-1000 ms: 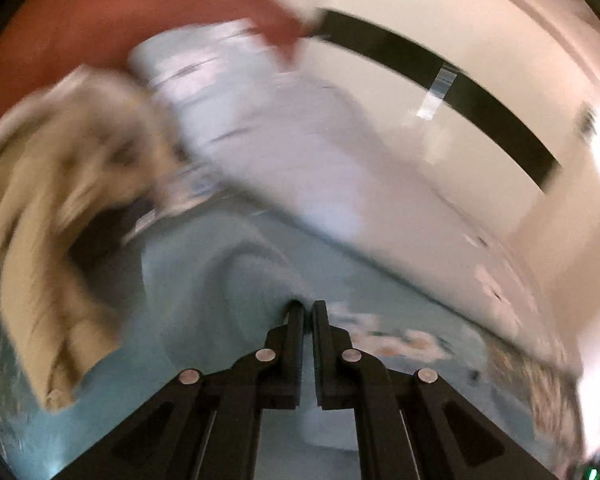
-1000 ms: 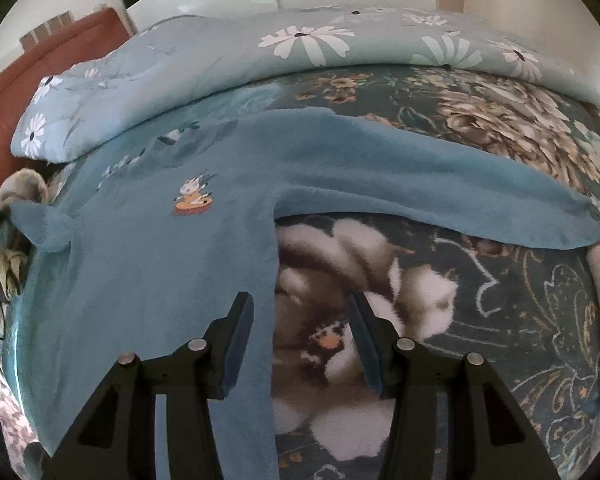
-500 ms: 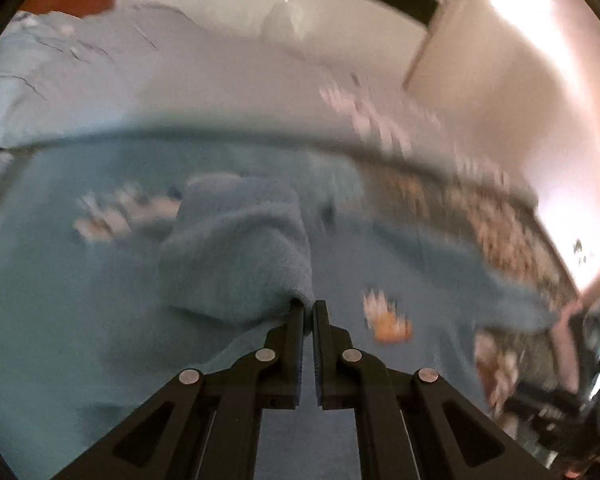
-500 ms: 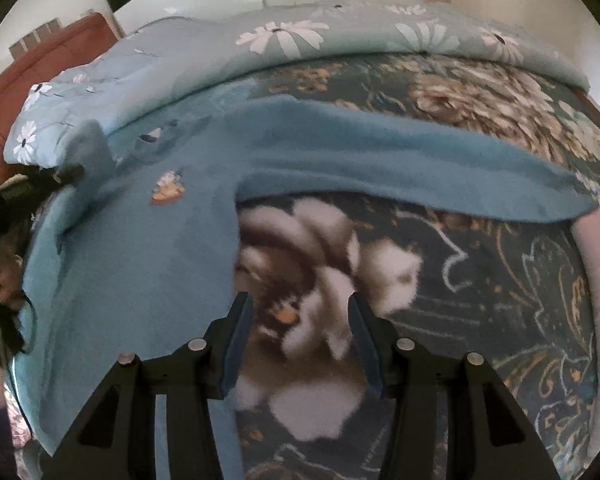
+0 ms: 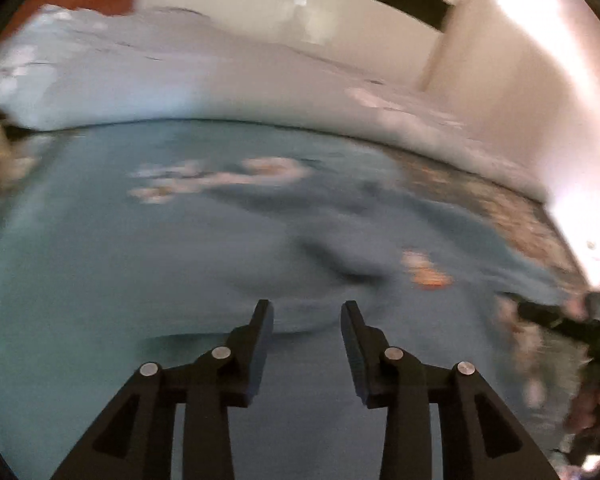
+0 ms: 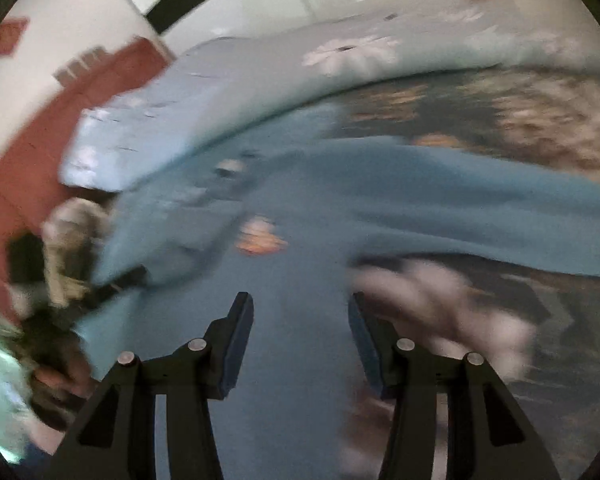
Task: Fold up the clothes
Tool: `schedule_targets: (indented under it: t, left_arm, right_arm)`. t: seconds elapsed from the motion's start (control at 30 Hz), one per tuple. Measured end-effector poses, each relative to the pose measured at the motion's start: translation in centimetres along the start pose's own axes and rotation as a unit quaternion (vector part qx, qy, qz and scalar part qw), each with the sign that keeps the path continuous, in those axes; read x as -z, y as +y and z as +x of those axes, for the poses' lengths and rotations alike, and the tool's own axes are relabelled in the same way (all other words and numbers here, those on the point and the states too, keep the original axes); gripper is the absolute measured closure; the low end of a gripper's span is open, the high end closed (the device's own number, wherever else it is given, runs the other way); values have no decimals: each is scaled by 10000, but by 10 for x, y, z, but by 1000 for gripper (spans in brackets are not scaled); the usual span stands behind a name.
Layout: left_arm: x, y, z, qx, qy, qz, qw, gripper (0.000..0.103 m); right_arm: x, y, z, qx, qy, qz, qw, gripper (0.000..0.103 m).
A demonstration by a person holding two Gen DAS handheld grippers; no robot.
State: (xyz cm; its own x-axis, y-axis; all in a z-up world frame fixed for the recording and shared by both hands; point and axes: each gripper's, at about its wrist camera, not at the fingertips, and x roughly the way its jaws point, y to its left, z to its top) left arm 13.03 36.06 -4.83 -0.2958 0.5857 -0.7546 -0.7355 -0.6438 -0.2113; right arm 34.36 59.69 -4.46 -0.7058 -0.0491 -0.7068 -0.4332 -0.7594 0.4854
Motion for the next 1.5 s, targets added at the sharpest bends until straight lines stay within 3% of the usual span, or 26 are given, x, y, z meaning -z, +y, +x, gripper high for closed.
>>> schedule_targets:
  t: [0.07,0.13,0.27,0.43,0.63,0.73,0.77,0.8,0.87,1.0,1.2,1.33,1.5]
  left_arm:
    - [8,18,4,-407,149,-119,9990,64]
    - [16,31,10,-518,310,-262,9978,64]
    - [23,41,19,-418,434,-510,9969,64]
    - [19,43,20,-320,431,-614,9967,64]
    - [18,45,25,-272,430,-619,9968,61]
    - [17,46,28,-264,425,-632,9967,60]
    - [17,46,28,-270,424,-631,9967,60]
    - [16,45,27,-282,425,-627,9967,60]
    - [16,44,26,-308,425,-618,9967,60]
    - [11,42,27,-228,426,-673,9966,58]
    - [3,49,34,-88,421,-1250,9912,57]
    - [3,65,34,-134,324,-1891,9813,57]
    - [4,67,33,-126,301,-1944,9804,58]
  right_arm:
    - [-9,20,23,-61,130,-188,9997,49]
    - [-19,45,45,-43,265,-608,9978,49]
    - [-27,97,79,198,401,-1571,9866,47]
    - [-35,142,117,860,376,-2667,9592,47]
    - [-40,154,153,1333,610,-3048,9411,47]
    - [-47,144,160,1354,684,-2777,9486,55]
    - [-51,137,160,1337,686,-2597,9539,80]
    - [-54,132,158,1294,707,-2432,9587,97]
    - [-64,115,150,1125,681,-1918,9726,97]
    - [-90,85,90,454,-59,-1063,9933,98]
    - [-111,54,10,159,-1090,-749,9911,98]
    - [-95,10,14,260,-907,-322,9950,98]
    - [-61,-59,36,25,-444,703,9965,97]
